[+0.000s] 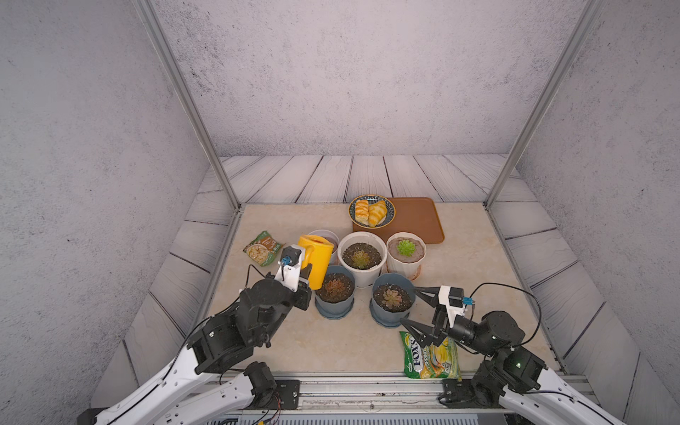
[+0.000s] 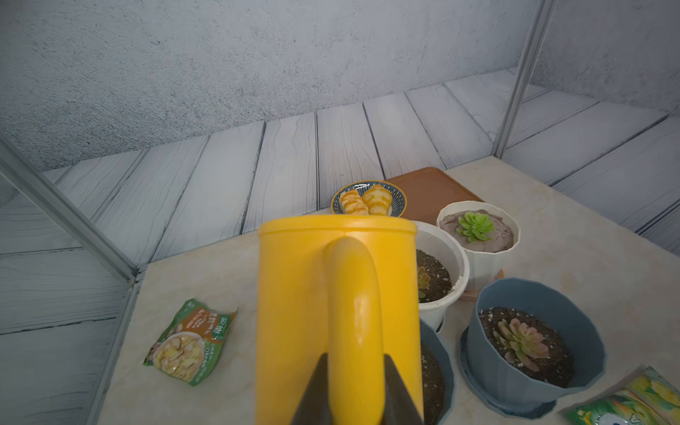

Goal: Water the succulent around the soil edge
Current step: Water the soil of the potted plant with water.

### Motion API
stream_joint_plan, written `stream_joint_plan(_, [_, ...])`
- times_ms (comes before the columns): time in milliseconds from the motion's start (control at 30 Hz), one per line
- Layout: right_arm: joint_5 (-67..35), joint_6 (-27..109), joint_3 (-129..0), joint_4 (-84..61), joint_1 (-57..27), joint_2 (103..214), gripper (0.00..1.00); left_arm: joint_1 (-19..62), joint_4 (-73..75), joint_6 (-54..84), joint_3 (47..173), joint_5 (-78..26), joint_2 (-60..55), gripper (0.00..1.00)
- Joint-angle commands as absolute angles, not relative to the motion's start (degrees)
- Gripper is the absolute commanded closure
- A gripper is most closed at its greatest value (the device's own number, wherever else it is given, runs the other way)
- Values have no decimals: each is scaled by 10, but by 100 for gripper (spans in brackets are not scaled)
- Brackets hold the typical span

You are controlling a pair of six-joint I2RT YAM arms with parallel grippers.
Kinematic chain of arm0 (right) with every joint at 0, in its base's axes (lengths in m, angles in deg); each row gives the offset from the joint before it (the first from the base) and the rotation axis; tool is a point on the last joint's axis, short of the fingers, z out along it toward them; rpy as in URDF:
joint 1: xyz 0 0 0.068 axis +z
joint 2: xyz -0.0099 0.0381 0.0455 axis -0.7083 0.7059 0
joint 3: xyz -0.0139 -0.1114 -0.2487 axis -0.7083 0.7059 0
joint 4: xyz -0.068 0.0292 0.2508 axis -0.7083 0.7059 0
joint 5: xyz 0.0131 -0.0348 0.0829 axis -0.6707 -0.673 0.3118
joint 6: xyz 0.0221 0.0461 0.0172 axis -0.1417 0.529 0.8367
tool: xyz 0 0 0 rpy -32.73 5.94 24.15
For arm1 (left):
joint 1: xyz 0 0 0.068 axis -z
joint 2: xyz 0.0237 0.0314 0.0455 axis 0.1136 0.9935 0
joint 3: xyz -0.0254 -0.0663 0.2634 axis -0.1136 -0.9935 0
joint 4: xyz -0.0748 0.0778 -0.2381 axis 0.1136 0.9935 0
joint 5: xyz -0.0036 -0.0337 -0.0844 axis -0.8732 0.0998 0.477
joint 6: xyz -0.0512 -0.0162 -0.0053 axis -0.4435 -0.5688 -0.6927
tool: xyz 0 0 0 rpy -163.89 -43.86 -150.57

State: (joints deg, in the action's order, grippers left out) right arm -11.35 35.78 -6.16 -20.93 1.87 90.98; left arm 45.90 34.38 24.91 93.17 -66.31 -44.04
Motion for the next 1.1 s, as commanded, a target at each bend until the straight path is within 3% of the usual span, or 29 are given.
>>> stream_joint_plan(0, [-133,357,-70,-204,19,903,1,386,390,283,987,-617,-375,100])
stream_joint_plan(133, [-138,356,-66,-212,19,908,1,305,385,299,1017,-538,-309,100])
stream_joint_plan(367, [-131,357,-68,-214,19,919,1,263,358,307,1023,-501,-252,100])
stream_joint_plan(1067, [-140,354,-69,-210,19,929,1,219,411,359,1156,-540,-95,100])
